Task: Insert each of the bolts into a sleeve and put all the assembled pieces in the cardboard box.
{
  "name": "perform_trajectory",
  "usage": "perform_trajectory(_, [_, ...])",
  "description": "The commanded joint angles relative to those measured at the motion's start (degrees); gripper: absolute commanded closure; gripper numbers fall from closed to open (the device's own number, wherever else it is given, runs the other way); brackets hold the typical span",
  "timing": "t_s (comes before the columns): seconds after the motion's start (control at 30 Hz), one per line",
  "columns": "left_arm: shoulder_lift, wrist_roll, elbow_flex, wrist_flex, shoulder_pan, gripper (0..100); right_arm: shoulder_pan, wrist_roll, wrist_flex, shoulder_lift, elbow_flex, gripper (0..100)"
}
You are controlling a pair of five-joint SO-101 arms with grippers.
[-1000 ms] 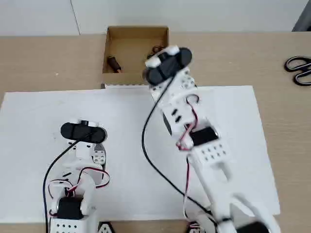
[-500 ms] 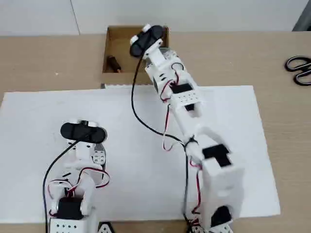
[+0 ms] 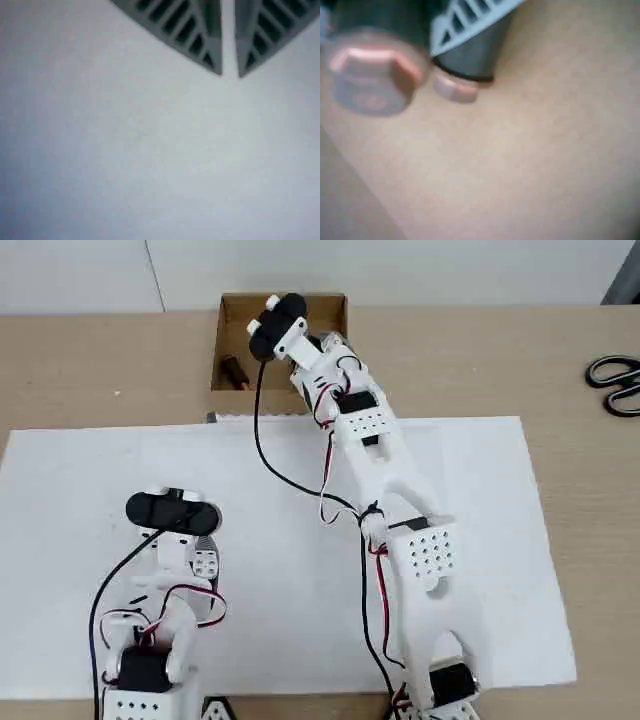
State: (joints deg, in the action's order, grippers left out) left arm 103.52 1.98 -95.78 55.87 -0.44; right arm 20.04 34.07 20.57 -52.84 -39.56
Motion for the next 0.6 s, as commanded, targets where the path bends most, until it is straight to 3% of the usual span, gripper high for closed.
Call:
perform_trajectory(0.0, [0.6, 0.0, 0.4, -1.4, 0.2, 99, -0.1, 0.4, 1.0, 1.5, -4.7, 76.7])
perform_trajectory(0.27, [0.6, 0.0, 0.4, -1.4, 0.2, 99, 0.1, 0.4, 6.0, 6.6, -4.7, 76.8])
perform_trajectory(0.57, [0.6, -0.2, 0.4, -1.4, -0.2, 99, -0.1, -8.7, 20.4, 18.5, -4.7, 76.8])
